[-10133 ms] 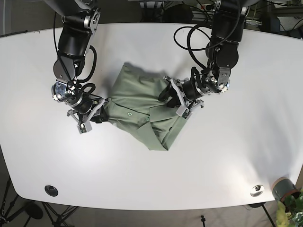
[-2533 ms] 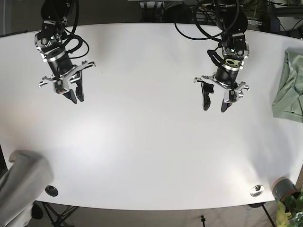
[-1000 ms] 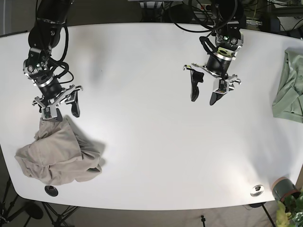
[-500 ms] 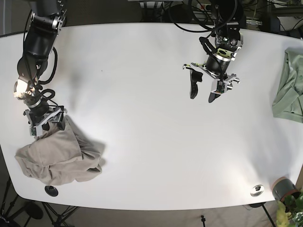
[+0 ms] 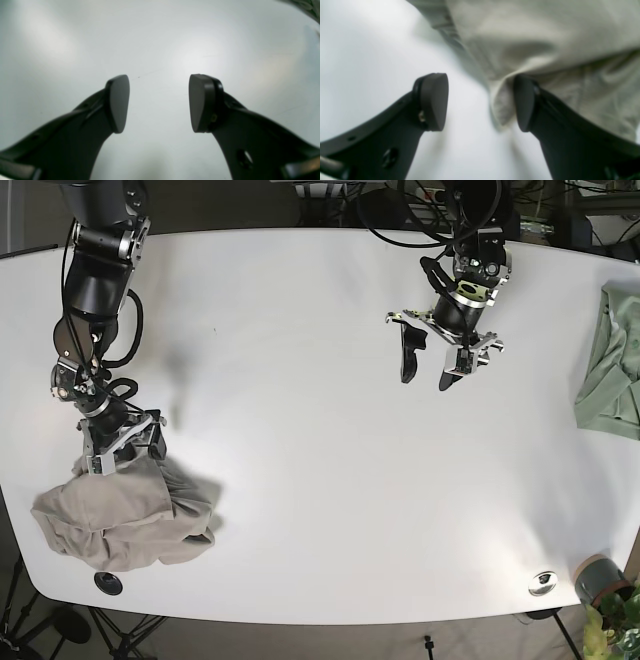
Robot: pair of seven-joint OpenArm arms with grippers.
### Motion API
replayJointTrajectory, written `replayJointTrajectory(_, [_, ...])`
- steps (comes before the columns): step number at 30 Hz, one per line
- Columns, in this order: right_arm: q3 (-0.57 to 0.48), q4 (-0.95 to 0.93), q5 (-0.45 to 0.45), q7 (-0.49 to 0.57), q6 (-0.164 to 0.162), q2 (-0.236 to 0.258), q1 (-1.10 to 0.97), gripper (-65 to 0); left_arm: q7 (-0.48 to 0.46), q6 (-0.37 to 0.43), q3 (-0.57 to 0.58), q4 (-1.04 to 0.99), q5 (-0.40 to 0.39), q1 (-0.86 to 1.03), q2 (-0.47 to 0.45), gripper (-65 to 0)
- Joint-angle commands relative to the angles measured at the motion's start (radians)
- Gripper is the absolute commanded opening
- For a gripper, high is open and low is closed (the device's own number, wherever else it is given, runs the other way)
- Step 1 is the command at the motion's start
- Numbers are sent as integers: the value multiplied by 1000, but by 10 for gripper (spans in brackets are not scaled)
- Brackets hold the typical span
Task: Fold the T-shirt properly
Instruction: 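Lower the right gripper toward the beige cloth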
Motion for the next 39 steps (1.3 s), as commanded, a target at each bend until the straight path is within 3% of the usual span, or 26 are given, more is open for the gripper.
replayJointTrajectory(1, [5,-46,11,82,-2,27,27,-257,-28,0,-2,24,-11,-1,-5,-311])
replayJointTrajectory(7, [2,-246,11,211,-2,28,71,-263,-28,0,-5,18,-11,-4,-8,-311])
replayJointTrajectory(13, [1,-266,11,223,-2,30,73,-274,-28,-1,-5,16,-11,-3,-8,-311])
replayJointTrajectory(17, [-1,-266,11,223,-2,27,73,-422,-28,0,-5,16,-11,-4,-8,-311])
replayJointTrajectory(21, [-87,-249,16,222,0,27,71,-631,-28,0,-5,16,-10,-6,-8,-311])
replayJointTrajectory(27, [-131,-29,15,163,0,21,-18,-650,-27,0,-5,15,-10,-6,-8,-311])
replayJointTrajectory(39, [-134,549,11,-142,0,-85,-214,-650,-27,0,-7,-47,-11,-35,-8,-311])
